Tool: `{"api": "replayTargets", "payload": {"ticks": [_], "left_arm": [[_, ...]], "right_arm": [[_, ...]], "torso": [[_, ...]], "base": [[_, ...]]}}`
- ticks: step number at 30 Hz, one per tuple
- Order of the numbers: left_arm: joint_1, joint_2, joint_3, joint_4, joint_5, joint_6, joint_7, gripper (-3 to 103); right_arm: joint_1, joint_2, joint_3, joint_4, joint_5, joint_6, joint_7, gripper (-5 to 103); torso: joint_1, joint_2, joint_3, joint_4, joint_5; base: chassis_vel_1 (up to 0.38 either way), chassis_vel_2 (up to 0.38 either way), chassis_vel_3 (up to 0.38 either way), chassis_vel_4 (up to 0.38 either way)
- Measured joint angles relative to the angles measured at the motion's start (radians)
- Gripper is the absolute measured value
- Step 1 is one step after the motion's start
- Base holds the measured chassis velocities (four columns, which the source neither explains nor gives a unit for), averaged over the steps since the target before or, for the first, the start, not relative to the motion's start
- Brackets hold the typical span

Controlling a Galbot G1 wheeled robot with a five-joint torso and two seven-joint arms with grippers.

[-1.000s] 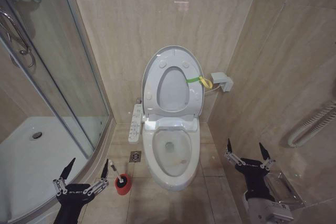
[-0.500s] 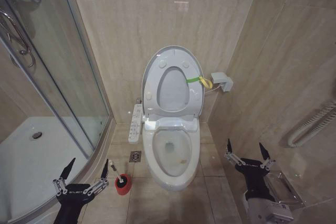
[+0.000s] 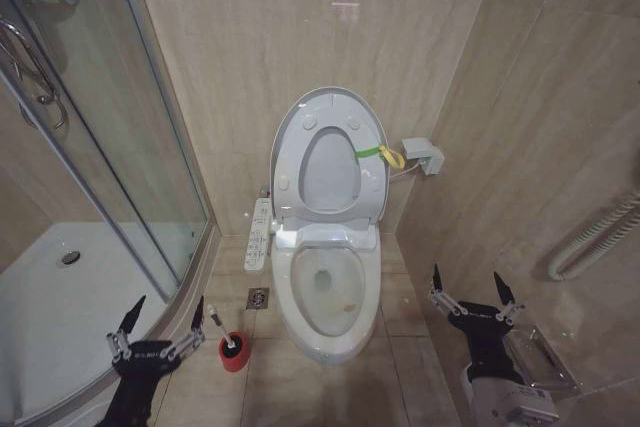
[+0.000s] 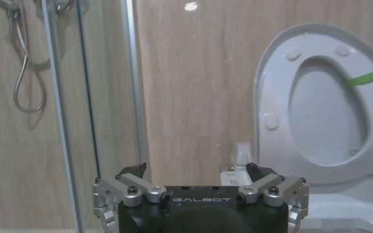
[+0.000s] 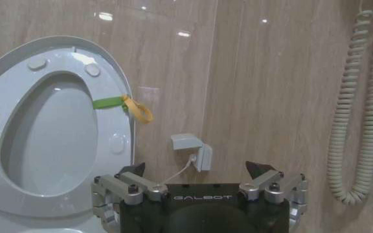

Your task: Open the toilet lid, clean the toilet bowl with a toilet brush, close the toilet lid, and flush.

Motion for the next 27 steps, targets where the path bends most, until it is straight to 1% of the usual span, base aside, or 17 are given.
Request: {"api": "replayTargets", "payload": {"ticks": [1,2,3,6,7,9,10,11,12,14,15,18,19,27], "left_arm": [[-0.020,0.000,0.000,0.002,-0.002,0.003,0.000,100],[-0.037,0.000,0.000,0.011,-0.009,0.016,0.000,100],[-0.037,0.000,0.000,0.011,-0.009,0.016,0.000,100],[-0.123,0.000,-0.004,0.059,-0.043,0.075,-0.002,100],[-0.123,0.000,-0.004,0.059,-0.043,0.075,-0.002,100],[-0.198,0.000,-0.007,0.100,-0.074,0.127,-0.004,100],[-0.198,0.000,-0.007,0.100,-0.074,0.127,-0.004,100],[-0.233,0.000,-0.009,0.118,-0.088,0.150,-0.005,100],[-0.327,0.000,-0.013,0.169,-0.125,0.215,-0.007,100],[-0.404,0.000,-0.016,0.210,-0.156,0.267,-0.009,100],[-0.404,0.000,-0.016,0.210,-0.156,0.267,-0.009,100],[-0.461,0.000,-0.019,0.239,-0.178,0.305,-0.011,100],[-0.465,0.000,-0.019,0.243,-0.181,0.310,-0.011,100],[-0.465,0.001,-0.019,0.241,-0.180,0.309,-0.012,100]], "right_arm": [[0.000,0.000,0.000,0.000,0.000,0.000,0.000,100],[0.000,0.000,0.000,0.000,0.000,0.000,0.000,100],[0.000,0.000,0.000,0.000,0.000,0.000,0.000,100],[0.000,0.000,0.000,0.000,0.000,0.000,0.000,100],[0.000,0.000,0.000,0.000,0.000,0.000,0.000,100],[0.000,0.000,0.000,0.000,0.000,0.000,0.000,100],[0.000,0.000,0.000,0.000,0.000,0.000,0.000,100],[0.000,0.000,0.000,0.000,0.000,0.000,0.000,100],[0.000,0.000,0.000,0.000,0.000,0.000,0.000,100],[0.000,0.000,0.000,0.000,0.000,0.000,0.000,100],[0.000,0.000,0.000,0.000,0.000,0.000,0.000,100],[0.000,0.000,0.000,0.000,0.000,0.000,0.000,100],[0.000,0.000,0.000,0.000,0.000,0.000,0.000,100],[0.000,0.000,0.000,0.000,0.000,0.000,0.000,100]], "torso": [[0.000,0.000,0.000,-0.0004,-0.0002],[0.000,0.000,0.000,0.0002,0.0007],[0.000,0.000,0.000,0.0002,0.0007],[0.000,0.000,0.000,0.0002,0.0001],[0.000,0.000,0.000,0.0002,0.0001],[0.000,0.000,0.000,0.0000,0.0000],[0.000,0.000,0.000,0.0000,0.0000],[0.000,0.000,0.000,0.0001,0.0001],[0.000,0.000,0.000,0.0000,0.0002],[0.000,0.000,0.000,0.0000,0.0001],[0.000,0.000,0.000,0.0000,0.0001],[0.000,0.000,0.000,-0.0005,0.0001],[0.000,0.000,0.000,0.0001,0.0002],[0.000,0.000,0.000,0.0002,0.0001]], "base": [[0.000,0.000,0.000,0.000],[0.000,0.000,0.000,0.000],[0.000,0.000,0.000,0.000],[0.000,0.000,0.000,0.000],[0.000,0.000,0.000,0.000],[0.000,0.000,0.000,0.000],[0.000,0.000,0.000,0.000],[0.000,0.000,0.000,0.000],[0.000,0.000,0.000,0.000],[0.000,0.000,0.000,0.000],[0.000,0.000,0.000,0.000],[0.000,0.000,0.000,0.000],[0.000,0.000,0.000,0.000],[0.000,0.000,0.000,0.000]]}}
